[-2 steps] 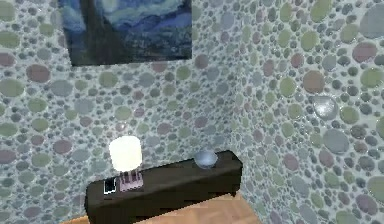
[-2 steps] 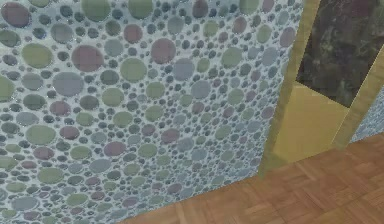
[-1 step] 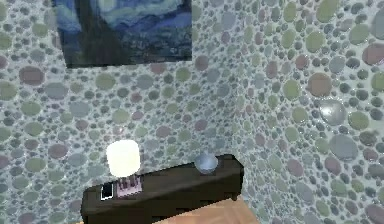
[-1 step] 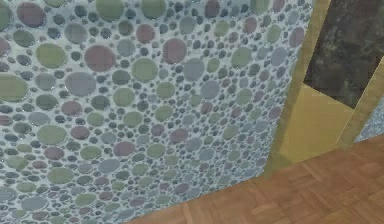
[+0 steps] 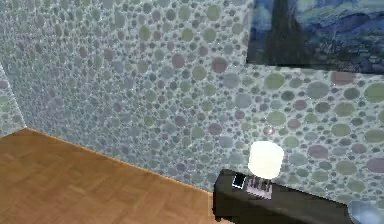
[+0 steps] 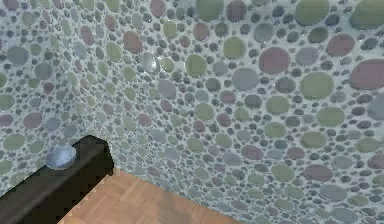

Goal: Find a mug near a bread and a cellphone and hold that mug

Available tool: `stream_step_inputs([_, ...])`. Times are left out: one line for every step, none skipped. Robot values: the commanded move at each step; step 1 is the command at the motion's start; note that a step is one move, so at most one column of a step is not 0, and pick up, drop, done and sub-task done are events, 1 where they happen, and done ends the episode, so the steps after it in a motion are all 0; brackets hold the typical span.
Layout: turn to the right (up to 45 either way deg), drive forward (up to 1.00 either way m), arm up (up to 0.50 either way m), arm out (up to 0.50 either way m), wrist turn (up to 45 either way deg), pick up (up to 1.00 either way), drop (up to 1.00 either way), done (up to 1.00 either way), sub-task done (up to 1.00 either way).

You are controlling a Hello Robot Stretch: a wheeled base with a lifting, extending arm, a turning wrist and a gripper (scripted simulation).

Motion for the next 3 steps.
stream_step_inputs([-27.0, 0.0, 0.0, 0.0, 0.0, 0.0, 0.0, 0.0, 0.0])
stream_step_inputs([0.0, 1.0, 0.0, 0.0, 0.0, 0.0, 0.0, 0.0, 0.0])
stream_step_inputs([-3.0, 0.0, 0.0, 0.0, 0.0, 0.0, 0.0, 0.0, 0.0])
